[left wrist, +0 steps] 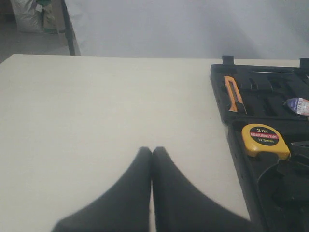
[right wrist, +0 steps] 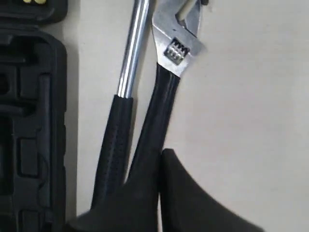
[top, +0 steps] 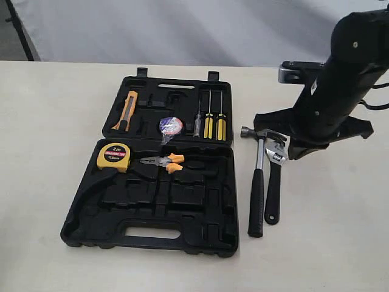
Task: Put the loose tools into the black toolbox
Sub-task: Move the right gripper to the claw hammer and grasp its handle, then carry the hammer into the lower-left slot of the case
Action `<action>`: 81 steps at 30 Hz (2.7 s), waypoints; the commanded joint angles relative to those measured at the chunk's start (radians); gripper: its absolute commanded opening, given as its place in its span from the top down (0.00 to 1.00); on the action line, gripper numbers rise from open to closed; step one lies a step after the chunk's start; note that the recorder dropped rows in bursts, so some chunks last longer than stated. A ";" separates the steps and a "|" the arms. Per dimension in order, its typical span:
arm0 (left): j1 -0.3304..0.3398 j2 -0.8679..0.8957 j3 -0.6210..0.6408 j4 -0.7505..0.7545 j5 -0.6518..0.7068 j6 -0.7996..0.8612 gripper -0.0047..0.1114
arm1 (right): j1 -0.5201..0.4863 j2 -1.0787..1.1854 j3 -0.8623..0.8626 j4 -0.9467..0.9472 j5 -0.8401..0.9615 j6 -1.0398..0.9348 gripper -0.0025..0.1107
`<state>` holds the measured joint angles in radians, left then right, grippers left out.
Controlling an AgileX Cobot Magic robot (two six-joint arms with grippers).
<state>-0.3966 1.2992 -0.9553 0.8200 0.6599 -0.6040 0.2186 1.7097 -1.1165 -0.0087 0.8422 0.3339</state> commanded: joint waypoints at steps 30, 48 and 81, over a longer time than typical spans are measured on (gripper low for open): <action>0.003 -0.008 0.009 -0.014 -0.017 -0.010 0.95 | -0.002 0.299 -0.138 0.009 -0.285 0.225 0.70; 0.003 -0.008 0.009 -0.014 -0.017 -0.010 0.95 | 0.004 0.343 -0.138 0.009 -0.279 0.272 0.70; 0.003 -0.008 0.009 -0.014 -0.017 -0.010 0.95 | 0.335 -0.040 -0.147 -0.137 -0.207 -0.334 0.98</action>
<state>-0.3966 1.2992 -0.9553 0.8200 0.6599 -0.6040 0.4663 1.6711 -1.2696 -0.1726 0.6492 0.1235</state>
